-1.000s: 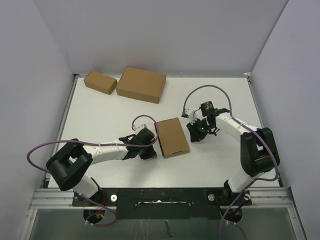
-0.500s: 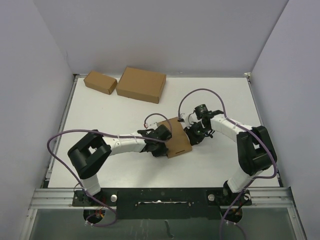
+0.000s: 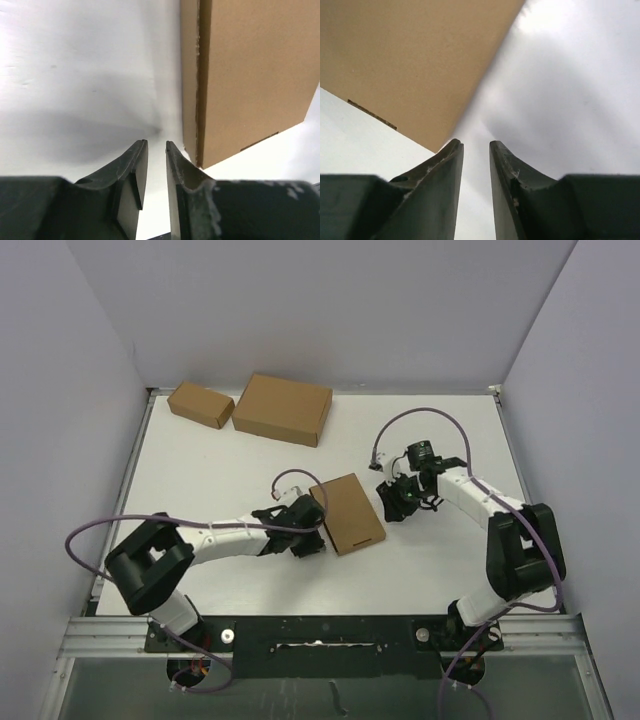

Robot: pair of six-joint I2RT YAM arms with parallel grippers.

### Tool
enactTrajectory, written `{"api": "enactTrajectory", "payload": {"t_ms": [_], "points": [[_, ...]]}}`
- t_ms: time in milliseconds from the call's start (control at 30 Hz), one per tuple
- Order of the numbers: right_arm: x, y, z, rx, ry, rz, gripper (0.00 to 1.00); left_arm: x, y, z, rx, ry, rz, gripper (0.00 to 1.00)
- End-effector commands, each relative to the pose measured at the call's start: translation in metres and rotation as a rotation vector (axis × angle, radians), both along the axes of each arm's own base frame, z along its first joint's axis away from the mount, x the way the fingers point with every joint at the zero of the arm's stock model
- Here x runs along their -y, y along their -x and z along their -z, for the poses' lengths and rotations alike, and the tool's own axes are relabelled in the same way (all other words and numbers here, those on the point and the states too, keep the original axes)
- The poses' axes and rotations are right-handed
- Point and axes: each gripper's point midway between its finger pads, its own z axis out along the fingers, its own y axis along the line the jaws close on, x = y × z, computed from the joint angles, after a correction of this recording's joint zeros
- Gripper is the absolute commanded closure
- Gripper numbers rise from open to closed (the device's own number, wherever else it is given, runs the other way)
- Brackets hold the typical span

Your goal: Fold the paper box

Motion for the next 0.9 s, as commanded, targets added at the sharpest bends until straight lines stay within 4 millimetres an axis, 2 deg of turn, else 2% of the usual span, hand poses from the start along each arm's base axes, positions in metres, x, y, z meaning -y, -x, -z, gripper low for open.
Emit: {"api": "enactTrajectory", "payload": {"t_ms": [0,100,167,233,267,300,367,433,500,700,767,867], "points": [[-0.003,-0.031,-0.050,0.194,-0.077,0.000,0.67,-0.014,-0.020,-0.050,0.199,0.060,0.007,0.76],[-0.008,-0.041,-0.068,0.245,-0.119,-0.024,0.52,-0.037,-0.025,-0.068,0.302,-0.002,0.026,0.60],[-0.018,-0.046,-0.081,0.253,-0.186,-0.041,0.30,-0.050,-0.029,-0.079,0.381,-0.027,0.058,0.47],[-0.030,-0.049,-0.089,0.194,-0.304,-0.024,0.17,-0.054,-0.033,-0.094,0.470,-0.007,0.097,0.32],[-0.039,-0.049,-0.093,0.134,-0.396,-0.026,0.15,-0.055,-0.035,-0.101,0.511,0.024,0.115,0.18],[-0.043,-0.052,-0.095,0.081,-0.455,-0.024,0.15,-0.053,-0.037,-0.109,0.553,0.075,0.135,0.10],[-0.044,-0.057,-0.084,-0.020,-0.521,-0.002,0.15,-0.055,-0.042,-0.120,0.604,0.208,0.137,0.03],[-0.044,-0.059,-0.071,-0.069,-0.532,0.020,0.15,-0.058,-0.042,-0.125,0.606,0.320,0.121,0.03],[-0.046,-0.059,-0.059,-0.121,-0.540,0.051,0.17,-0.061,-0.041,-0.123,0.592,0.347,0.122,0.02],[-0.048,-0.053,-0.026,-0.289,-0.544,0.121,0.31,-0.056,-0.045,-0.107,0.525,0.394,0.071,0.08],[-0.049,-0.052,-0.020,-0.317,-0.539,0.140,0.33,-0.052,-0.050,-0.099,0.486,0.405,0.049,0.20],[-0.048,-0.051,-0.012,-0.343,-0.529,0.156,0.36,-0.056,-0.068,-0.084,0.429,0.363,0.012,0.49]]}}
